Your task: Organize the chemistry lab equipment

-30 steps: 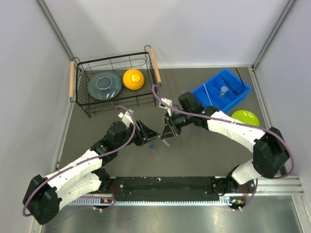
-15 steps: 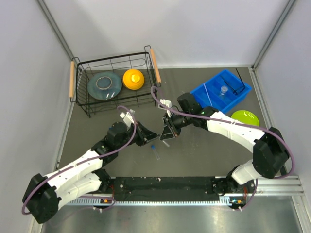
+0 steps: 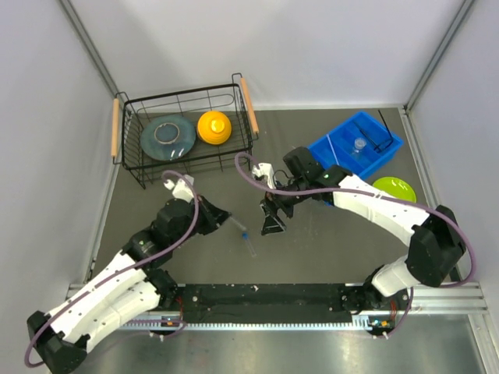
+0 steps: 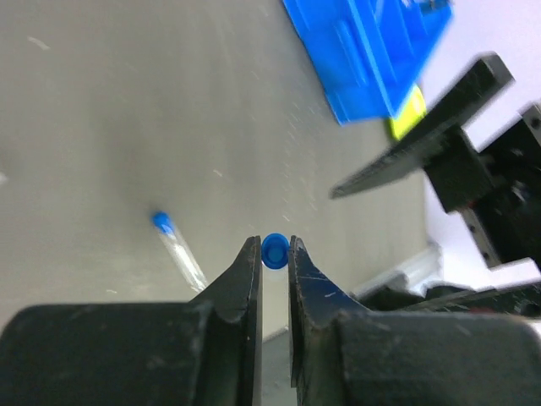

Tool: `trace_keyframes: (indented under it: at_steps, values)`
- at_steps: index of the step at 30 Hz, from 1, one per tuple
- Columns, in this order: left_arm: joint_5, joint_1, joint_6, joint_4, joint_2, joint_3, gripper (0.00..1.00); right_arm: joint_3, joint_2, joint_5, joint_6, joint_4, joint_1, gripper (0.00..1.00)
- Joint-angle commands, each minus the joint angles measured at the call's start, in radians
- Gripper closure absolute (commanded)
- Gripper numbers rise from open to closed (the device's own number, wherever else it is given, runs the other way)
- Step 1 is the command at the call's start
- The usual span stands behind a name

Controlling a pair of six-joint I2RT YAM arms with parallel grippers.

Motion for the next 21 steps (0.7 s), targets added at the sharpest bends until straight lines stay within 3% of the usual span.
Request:
trace_keyframes:
  at_steps: [1,4,10,21]
  values:
    - [-0.368,-0.001,0.196,-0.339,-0.047,0.119,0.98,0.099,-0.057,0.044,-0.261,-0.135,-0.031,0.04]
    - [-0.545,0.002,0.239,-0.418,-0.015,0.151,0.98,0.102,-0.063,0.05,-0.367,-0.187,-0.09,0.01]
    - [-0.735,0.027,0.233,-0.461,0.031,0.174,0.97,0.011,-0.095,-0.02,-0.443,-0.198,-0.166,0.01]
    - [-0.688,0.226,0.285,-0.353,0.06,0.084,0.96,-0.097,-0.129,-0.003,-0.541,-0.184,-0.206,0.01]
